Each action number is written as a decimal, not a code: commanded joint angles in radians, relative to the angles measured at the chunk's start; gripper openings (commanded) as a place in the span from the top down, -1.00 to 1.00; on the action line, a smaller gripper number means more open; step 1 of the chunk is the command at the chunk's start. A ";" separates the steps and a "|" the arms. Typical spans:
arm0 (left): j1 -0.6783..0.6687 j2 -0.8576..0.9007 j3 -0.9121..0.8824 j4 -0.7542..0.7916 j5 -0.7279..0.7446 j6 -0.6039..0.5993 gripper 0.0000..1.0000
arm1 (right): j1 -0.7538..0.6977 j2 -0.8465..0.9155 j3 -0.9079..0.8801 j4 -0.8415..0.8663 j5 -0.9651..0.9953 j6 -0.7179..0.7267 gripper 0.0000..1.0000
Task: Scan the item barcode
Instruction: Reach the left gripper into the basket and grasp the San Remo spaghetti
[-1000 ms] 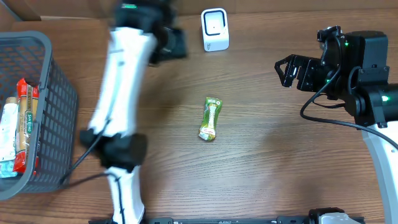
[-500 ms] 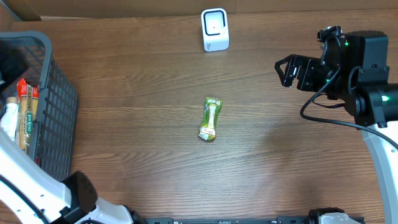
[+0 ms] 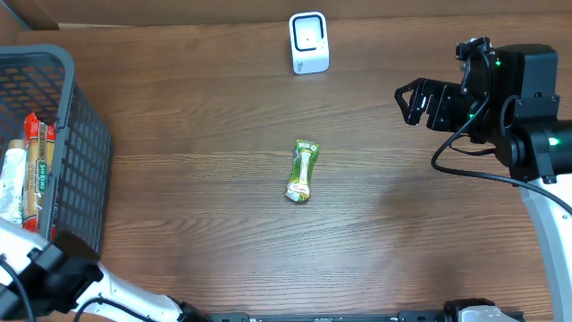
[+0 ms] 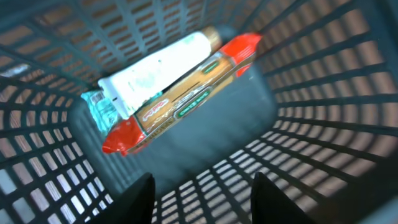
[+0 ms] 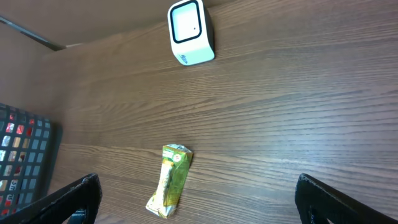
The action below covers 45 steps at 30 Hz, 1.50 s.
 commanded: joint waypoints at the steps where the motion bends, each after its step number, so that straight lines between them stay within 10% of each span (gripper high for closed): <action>1: 0.003 0.049 -0.069 0.004 -0.038 0.026 0.21 | 0.005 -0.002 0.029 0.005 0.027 -0.001 -1.00; 25: 0.006 0.051 -0.774 0.690 -0.025 0.374 0.05 | 0.005 -0.002 0.028 0.002 0.051 -0.001 -1.00; 45: -0.035 0.156 -0.781 0.760 -0.024 0.475 -0.16 | 0.005 -0.002 0.028 0.002 0.051 -0.001 -1.00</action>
